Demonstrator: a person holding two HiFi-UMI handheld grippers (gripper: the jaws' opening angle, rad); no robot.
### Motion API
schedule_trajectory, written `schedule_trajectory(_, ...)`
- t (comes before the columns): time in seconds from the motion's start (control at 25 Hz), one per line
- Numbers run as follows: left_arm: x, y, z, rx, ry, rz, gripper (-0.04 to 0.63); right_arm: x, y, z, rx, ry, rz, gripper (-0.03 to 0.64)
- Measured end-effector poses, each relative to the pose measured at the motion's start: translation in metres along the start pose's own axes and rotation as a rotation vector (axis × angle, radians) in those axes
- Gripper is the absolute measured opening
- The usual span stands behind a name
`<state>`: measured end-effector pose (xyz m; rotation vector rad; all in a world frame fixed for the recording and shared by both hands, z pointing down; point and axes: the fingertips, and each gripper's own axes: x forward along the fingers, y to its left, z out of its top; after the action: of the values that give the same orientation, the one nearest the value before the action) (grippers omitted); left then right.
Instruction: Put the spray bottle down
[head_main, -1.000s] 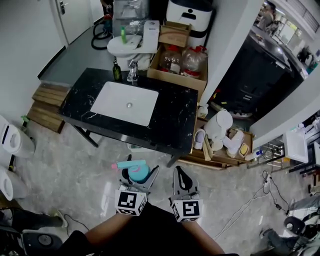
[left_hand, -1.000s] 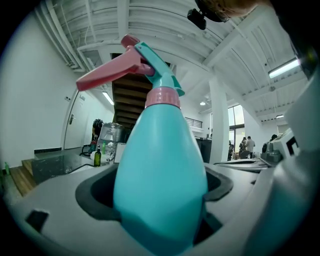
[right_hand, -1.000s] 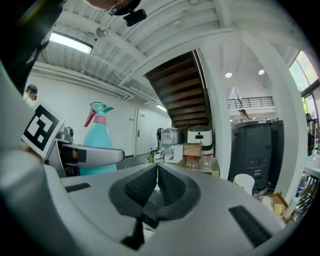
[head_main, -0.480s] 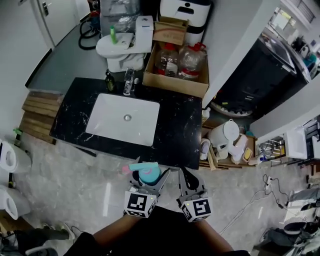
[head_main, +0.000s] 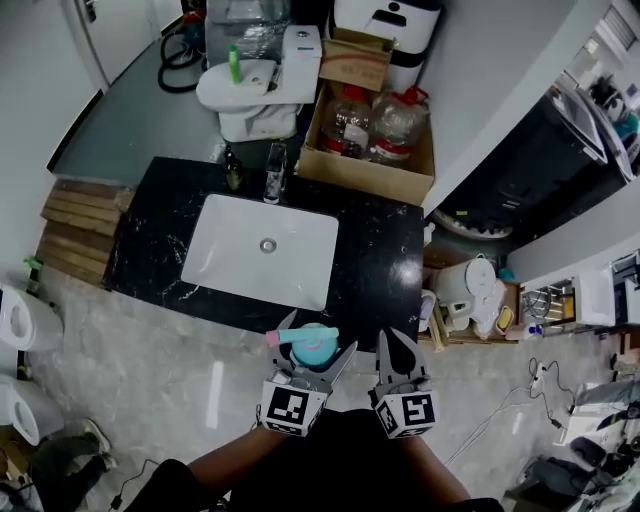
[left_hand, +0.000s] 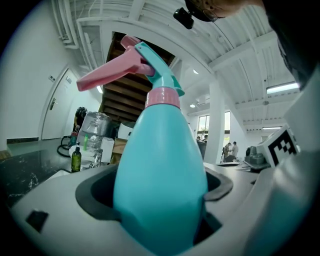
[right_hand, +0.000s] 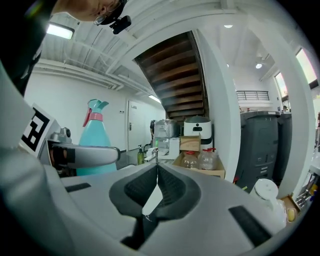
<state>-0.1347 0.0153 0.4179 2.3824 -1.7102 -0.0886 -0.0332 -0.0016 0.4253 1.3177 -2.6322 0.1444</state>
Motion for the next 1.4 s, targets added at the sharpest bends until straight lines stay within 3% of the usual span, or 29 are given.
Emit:
schedule_trajectory(0.12, 0.008, 0.002, 0.001, 0.013, 0.005, -0.022, 0.448, 0.007, -0.006, 0.005, 0.011, -0.004, -0.029, 0.017)
schedule_trajectory(0.28, 0.008, 0.005, 0.002, 0.036, 0.031, -0.028, 0.448, 0.013, 0.010, 0.012, -0.001, -0.050, 0.019, 0.017)
schedule_trajectory(0.68, 0.019, 0.006, -0.002, 0.082, 0.051, -0.006, 0.448, 0.014, 0.002, 0.009, -0.002, -0.064, -0.073, 0.017)
schedule_trajectory(0.92, 0.050, 0.013, 0.015, 0.115, 0.013, 0.019, 0.448, 0.019, -0.012, 0.034, -0.009, -0.167, -0.095, 0.017)
schedule_trajectory(1.24, 0.110, 0.019, 0.015, 0.145, 0.035, 0.011, 0.448, 0.041, -0.050, 0.034, 0.024, -0.171, -0.093, 0.017)
schedule_trajectory(1.4, 0.143, 0.016, 0.009, 0.120, 0.050, -0.011, 0.448, 0.057, -0.078, 0.037, 0.038, -0.175, -0.108, 0.017)
